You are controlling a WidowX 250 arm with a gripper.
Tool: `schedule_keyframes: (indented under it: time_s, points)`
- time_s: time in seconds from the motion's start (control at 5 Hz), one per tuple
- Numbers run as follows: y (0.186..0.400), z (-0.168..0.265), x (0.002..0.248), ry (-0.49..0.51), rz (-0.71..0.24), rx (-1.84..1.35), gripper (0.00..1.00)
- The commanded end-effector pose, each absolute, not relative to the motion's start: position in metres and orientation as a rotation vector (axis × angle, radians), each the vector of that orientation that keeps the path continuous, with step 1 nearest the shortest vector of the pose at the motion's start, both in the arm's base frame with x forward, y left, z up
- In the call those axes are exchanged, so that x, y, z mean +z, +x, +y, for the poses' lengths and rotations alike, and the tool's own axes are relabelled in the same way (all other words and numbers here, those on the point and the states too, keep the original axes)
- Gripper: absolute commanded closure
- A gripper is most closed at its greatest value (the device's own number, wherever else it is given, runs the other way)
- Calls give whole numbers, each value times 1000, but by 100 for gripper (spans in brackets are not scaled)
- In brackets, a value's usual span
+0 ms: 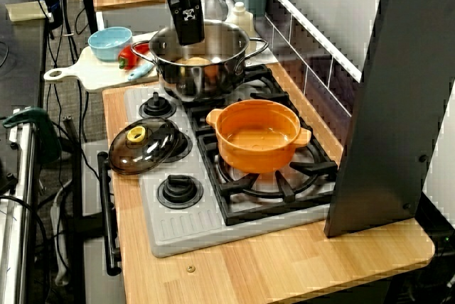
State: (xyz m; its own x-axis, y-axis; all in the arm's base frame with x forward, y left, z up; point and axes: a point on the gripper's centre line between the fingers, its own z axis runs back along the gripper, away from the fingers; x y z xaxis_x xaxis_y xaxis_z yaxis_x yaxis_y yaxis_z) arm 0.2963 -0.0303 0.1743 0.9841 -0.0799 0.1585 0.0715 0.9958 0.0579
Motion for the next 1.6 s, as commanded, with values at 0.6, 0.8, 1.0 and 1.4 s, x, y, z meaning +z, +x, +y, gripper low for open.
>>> schedule_keyframes:
  time_s: [0.6, 0.8, 1.0, 1.4]
  points:
    - [296, 56, 186, 6, -198, 42, 0]
    - [289, 80, 184, -4, -219, 111, 0]
    - [287, 98, 179, -3, -230, 191, 0]
    - [293, 137, 174, 29, -263, 281, 0]
